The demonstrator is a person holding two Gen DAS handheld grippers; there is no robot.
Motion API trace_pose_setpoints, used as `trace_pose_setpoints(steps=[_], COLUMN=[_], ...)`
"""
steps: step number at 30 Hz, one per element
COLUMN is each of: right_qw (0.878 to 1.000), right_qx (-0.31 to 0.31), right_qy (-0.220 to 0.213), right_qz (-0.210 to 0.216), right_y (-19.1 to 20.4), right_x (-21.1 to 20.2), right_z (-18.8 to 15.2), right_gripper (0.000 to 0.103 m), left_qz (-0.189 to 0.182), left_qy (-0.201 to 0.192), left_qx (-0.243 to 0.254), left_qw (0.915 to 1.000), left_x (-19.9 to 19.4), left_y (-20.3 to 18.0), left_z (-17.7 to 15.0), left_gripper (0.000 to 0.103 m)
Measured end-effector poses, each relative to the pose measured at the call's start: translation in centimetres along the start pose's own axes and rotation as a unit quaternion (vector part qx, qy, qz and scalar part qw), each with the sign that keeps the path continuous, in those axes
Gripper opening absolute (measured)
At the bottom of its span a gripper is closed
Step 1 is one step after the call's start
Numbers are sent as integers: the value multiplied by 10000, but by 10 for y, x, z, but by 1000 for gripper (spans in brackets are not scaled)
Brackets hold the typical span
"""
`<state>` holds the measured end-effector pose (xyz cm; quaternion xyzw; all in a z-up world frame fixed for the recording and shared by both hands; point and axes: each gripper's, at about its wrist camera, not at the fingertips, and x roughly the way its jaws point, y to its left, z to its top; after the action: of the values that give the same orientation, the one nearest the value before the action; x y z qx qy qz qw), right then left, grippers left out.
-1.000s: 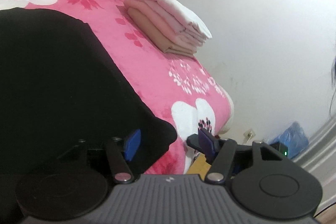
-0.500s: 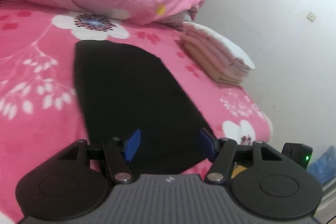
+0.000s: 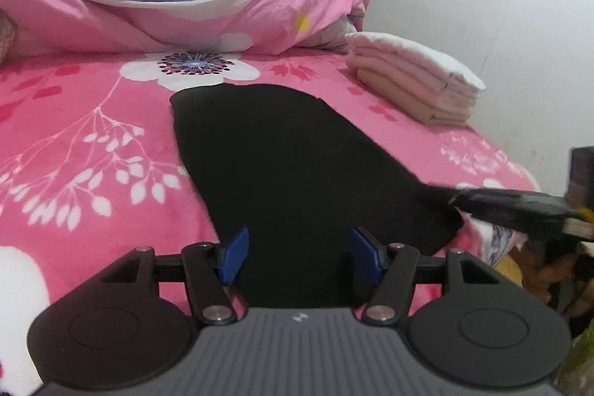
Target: Fold clothes
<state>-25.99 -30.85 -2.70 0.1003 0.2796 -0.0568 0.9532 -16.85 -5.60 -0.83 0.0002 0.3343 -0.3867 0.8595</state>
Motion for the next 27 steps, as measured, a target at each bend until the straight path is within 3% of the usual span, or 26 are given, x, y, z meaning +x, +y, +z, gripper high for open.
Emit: trace_pose_setpoints(steps=[8,19,27], right_qw=[9987,9991,9996], right_qx=[-441,-298,-165], right_qy=[-21,-125,-161], right_qz=[-252,-261,-174], right_y=[10,10,6], right_x=[3,2,1], right_z=[-9,-12,-13], right_gripper=[0,0,0], left_qz=[-113,-396,-235], left_qy=[-132,-91,-58], left_qx=[-60,-318,-274], left_qw=[9998,9987,9993], left_x=[2,0,-1], left_y=[5,9,4], left_z=[-7,-5,-7], left_gripper=[67,86,98])
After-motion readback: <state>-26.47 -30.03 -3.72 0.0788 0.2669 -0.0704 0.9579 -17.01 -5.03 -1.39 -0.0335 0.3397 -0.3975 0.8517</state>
